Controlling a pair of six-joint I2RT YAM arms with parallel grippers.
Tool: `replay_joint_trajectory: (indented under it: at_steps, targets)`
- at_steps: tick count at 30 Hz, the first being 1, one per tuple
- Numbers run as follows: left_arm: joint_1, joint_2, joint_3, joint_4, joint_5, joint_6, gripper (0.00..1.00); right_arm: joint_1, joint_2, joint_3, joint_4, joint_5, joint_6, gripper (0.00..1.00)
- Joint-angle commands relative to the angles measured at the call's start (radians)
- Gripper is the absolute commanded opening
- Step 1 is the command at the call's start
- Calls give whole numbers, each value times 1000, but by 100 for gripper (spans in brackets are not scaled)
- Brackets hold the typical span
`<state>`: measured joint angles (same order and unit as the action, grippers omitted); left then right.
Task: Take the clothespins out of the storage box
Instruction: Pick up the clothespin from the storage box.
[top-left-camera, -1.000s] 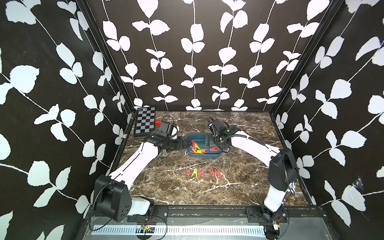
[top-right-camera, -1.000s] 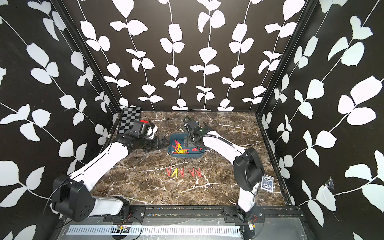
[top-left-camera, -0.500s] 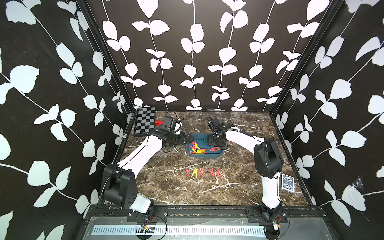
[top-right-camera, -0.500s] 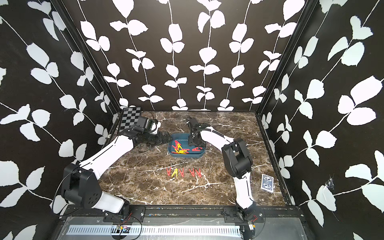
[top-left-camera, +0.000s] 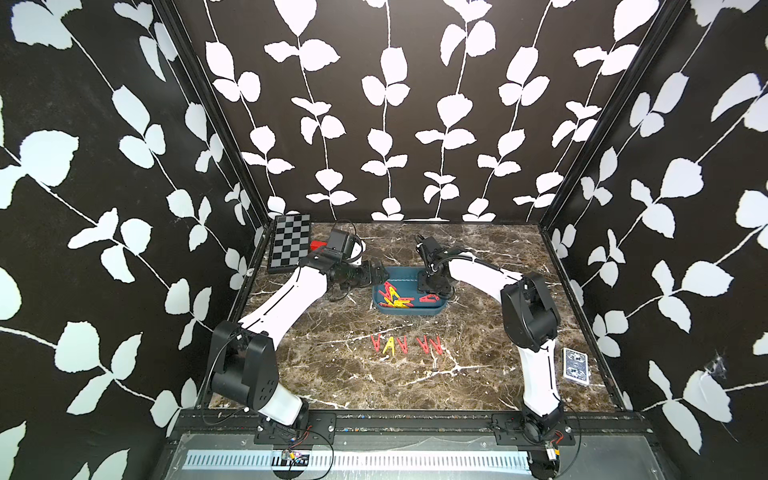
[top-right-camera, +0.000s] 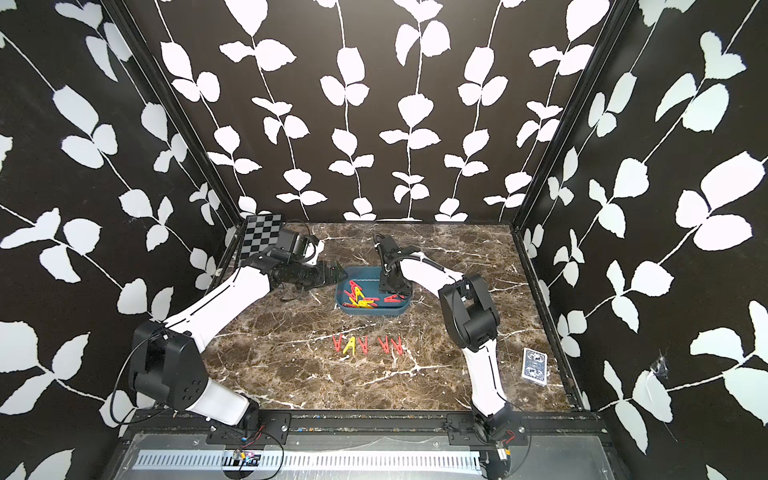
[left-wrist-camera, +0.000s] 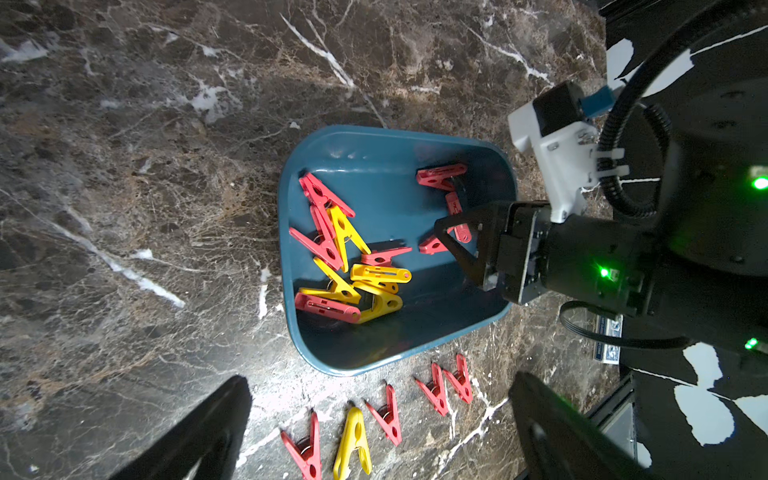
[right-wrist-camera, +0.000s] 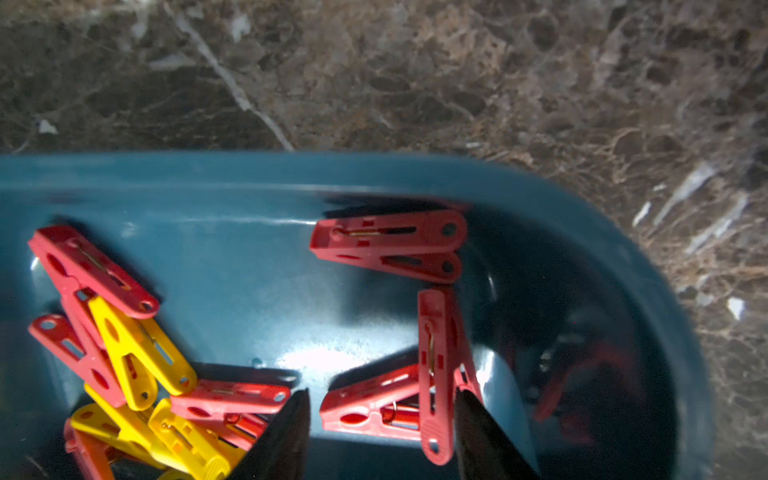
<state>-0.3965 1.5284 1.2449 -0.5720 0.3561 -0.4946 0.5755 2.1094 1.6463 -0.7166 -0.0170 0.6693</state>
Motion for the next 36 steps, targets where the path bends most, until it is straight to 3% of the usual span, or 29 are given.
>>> replay_joint_trajectory:
  at_steps: [1,6,11,28,36]
  targets:
    - [4,0,26,-10,1,21,99,-6,20,23,-12,-3,20,50]
    - [4,-1,26,-12,1,22,99,-7,33,27,4,-24,22,42]
    - [4,-2,25,-17,-2,21,99,-9,50,32,3,-18,27,41]
    - [4,-6,23,-26,-8,24,99,-10,49,28,-6,45,39,16]
    - [4,-4,22,-28,-3,24,99,-11,70,29,-3,62,50,24]
